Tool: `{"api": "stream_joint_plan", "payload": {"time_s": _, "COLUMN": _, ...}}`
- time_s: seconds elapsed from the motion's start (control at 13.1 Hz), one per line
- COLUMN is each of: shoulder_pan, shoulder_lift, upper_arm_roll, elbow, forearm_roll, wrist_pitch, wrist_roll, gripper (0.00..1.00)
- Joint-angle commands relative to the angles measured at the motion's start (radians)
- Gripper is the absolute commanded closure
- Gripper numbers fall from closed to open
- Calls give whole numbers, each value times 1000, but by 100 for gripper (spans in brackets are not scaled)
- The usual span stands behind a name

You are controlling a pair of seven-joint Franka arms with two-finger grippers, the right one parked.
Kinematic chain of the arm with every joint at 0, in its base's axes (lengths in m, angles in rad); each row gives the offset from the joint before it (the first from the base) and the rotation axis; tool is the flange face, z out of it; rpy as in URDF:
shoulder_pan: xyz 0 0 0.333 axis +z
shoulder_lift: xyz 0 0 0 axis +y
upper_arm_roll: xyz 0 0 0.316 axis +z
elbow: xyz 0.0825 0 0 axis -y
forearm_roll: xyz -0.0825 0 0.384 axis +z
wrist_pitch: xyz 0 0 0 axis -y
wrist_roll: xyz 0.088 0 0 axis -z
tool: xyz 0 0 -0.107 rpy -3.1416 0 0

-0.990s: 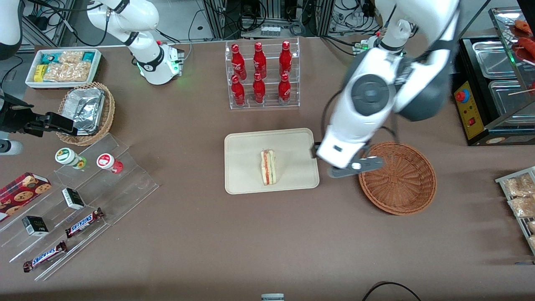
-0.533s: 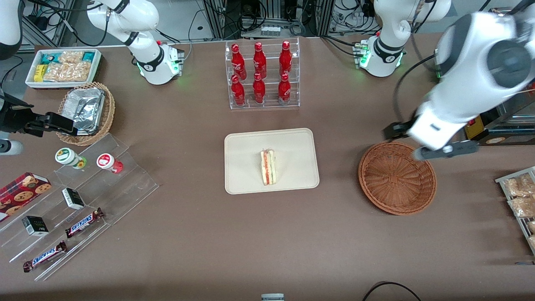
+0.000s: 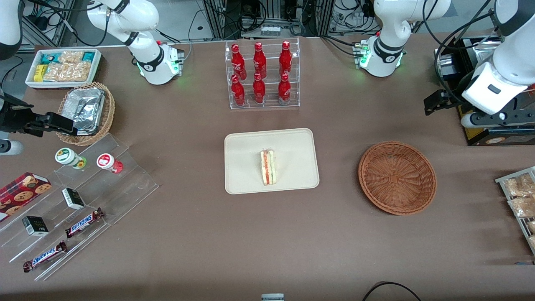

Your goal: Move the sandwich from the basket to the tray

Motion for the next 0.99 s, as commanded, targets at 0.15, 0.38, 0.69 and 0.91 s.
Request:
{"api": "stream_joint_plan", "payload": {"time_s": 0.15, "shoulder_pan": 28, "shoulder_lift": 26, "upper_arm_roll": -10, "elbow": 45, "forearm_roll": -9, "wrist_pitch": 1, "wrist_roll": 38, "gripper": 0}}
{"api": "stream_joint_plan", "payload": {"time_s": 0.38, "shoulder_pan": 65, "shoulder_lift": 101, "upper_arm_roll": -12, "elbow": 147, "forearm_roll": -7, "wrist_pitch": -8, "wrist_roll": 96, "gripper": 0}}
{"api": "stream_joint_plan", "payload": {"time_s": 0.69, "shoulder_pan": 65, "shoulder_lift": 101, "upper_arm_roll": -10, "elbow": 157, "forearm_roll": -3, "wrist_pitch": -25, "wrist_roll": 117, "gripper": 0}}
{"api": "stream_joint_plan", "payload": {"time_s": 0.91, "shoulder_pan": 65, "shoulder_lift": 98, "upper_arm_roll": -13, "elbow": 152, "forearm_roll": 51, "wrist_pitch": -31, "wrist_roll": 113, "gripper": 0}}
